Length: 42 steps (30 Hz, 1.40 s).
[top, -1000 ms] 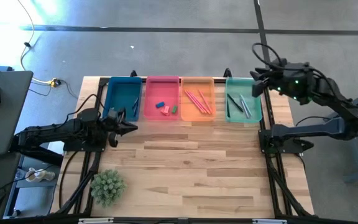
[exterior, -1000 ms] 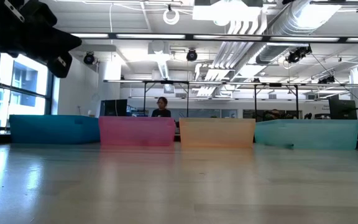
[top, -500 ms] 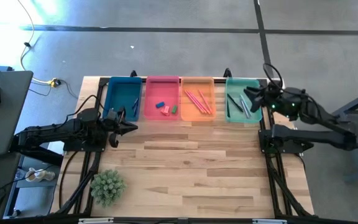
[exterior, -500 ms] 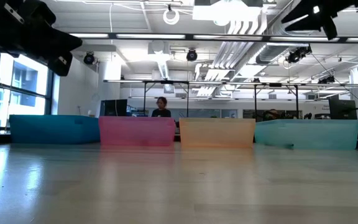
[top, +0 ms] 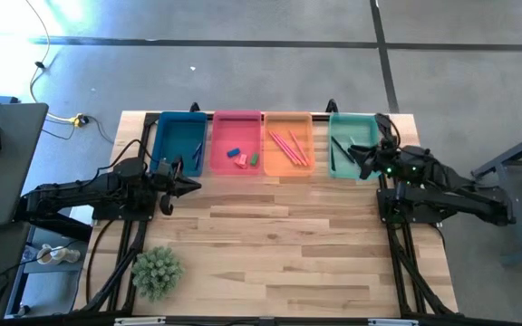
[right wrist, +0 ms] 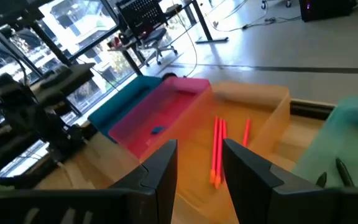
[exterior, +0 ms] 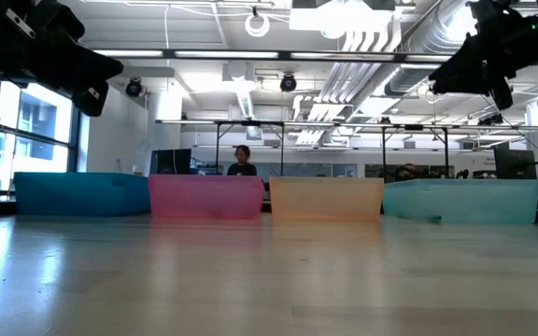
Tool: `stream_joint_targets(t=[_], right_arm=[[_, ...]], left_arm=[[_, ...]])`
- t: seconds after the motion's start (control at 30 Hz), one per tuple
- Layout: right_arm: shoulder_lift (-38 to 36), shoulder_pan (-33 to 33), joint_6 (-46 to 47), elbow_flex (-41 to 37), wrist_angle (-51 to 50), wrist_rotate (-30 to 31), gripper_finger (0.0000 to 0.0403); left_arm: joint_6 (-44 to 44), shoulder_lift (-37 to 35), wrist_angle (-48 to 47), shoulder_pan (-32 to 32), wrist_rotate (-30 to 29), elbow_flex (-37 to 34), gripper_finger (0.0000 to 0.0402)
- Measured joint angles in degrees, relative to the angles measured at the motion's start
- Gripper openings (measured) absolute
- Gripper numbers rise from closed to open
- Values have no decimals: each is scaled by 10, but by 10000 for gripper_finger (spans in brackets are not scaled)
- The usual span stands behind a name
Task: Sort crayons/erasers/pens/pencils in bins
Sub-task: Return to Home Position
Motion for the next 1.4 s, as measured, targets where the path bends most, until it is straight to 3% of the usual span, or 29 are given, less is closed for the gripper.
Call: stream_joint_targets(t=[0.33,0.53,0.7,1.4], right_arm=[[-51,0,-23,-76,34,-12,119],[-91,0,-20,-128,64,-29,119],[-126,0,-31,-153,63,-44,119],[-141,0,-76,-163,32,-37,119]], left_arm=[[-11,0,6,0,-3,0,3],[-10,0,12,0,-58,0,3],[4,0,37,0,-72,0,3],[-10,0,65,0,-91,0,3]])
